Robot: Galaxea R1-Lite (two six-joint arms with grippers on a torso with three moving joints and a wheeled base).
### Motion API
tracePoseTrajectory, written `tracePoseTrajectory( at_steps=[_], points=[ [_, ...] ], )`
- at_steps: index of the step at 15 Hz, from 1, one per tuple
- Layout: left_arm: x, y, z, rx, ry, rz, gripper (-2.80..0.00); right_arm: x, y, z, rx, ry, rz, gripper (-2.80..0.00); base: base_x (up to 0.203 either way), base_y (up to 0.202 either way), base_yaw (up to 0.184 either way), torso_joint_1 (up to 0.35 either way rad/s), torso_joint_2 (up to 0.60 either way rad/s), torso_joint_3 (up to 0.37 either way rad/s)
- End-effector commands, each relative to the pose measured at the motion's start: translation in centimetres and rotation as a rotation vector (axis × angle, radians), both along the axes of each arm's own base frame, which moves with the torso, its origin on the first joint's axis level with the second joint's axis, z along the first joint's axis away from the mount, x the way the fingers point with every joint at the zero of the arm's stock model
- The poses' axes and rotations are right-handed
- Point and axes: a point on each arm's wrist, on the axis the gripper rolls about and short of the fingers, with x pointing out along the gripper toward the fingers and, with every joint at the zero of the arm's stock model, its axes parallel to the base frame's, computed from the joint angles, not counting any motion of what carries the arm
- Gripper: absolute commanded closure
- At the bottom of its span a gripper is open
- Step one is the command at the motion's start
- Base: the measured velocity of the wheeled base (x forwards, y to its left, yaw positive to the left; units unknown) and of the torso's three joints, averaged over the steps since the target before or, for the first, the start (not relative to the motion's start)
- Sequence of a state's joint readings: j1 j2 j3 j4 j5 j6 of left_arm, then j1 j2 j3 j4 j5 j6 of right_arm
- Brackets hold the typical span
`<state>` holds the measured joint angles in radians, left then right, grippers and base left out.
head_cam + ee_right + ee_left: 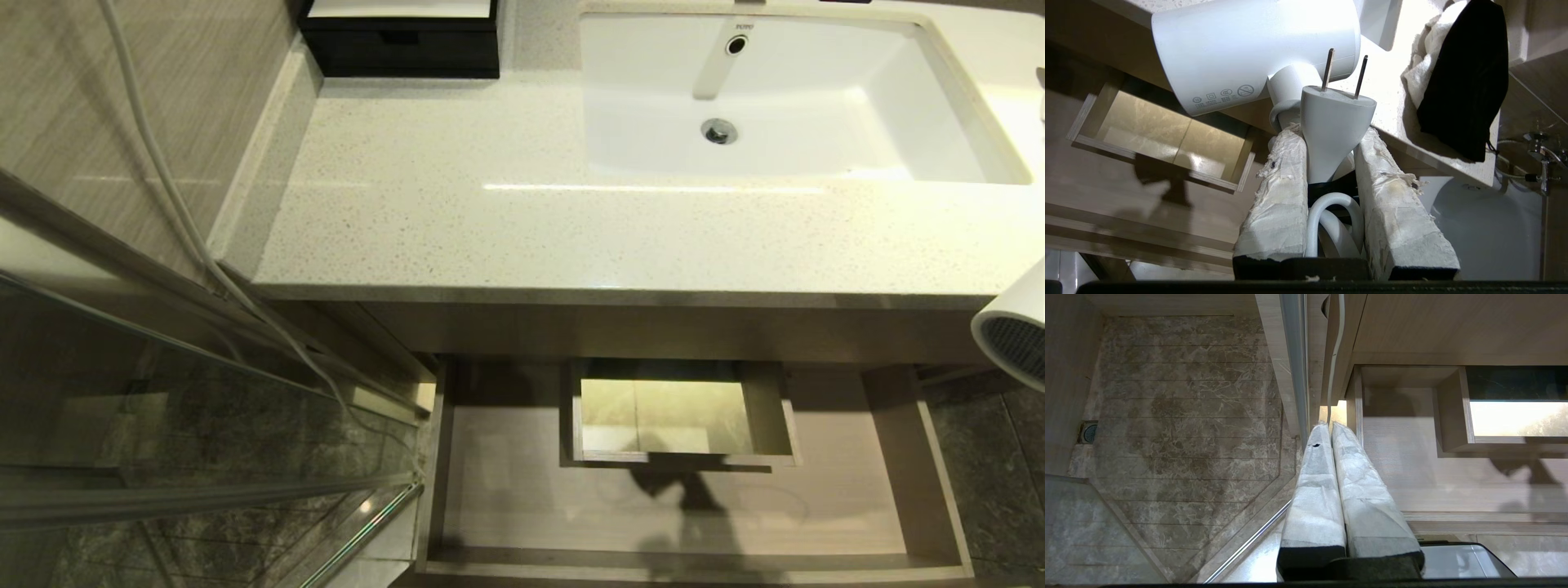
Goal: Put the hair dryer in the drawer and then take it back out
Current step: Place it on the countertop
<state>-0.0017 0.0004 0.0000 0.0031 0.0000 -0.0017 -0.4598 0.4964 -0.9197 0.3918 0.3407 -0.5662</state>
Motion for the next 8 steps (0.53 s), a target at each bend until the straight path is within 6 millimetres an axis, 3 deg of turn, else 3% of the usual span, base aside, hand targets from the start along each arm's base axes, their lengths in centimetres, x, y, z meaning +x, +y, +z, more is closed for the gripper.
tracePoseTrajectory(
  at_steps=[1, 3, 8],
  points=[
    [0.0, 0.0, 0.0, 0.0, 0.001, 0.0, 0.0, 3.3, -1.6, 1.8, 0.029, 0.083, 0.021, 0.0, 0.0, 0.0, 0.0, 0.0, 0.0, 0.0],
    [0.0, 0.0, 0.0, 0.0, 0.001, 0.0, 0.0, 6.1, -2.8, 3.8, 0.027, 0.122, 0.064, 0.0, 0.0, 0.0, 0.0, 0.0, 0.0, 0.0],
    [0.0, 0.0, 0.0, 0.0, 0.001, 0.0, 0.0, 15.1, -4.9, 8.1, 0.025, 0.191, 0.287, 0.0, 0.0, 0.0, 0.0, 0.0, 0.0, 0.0]
  ],
)
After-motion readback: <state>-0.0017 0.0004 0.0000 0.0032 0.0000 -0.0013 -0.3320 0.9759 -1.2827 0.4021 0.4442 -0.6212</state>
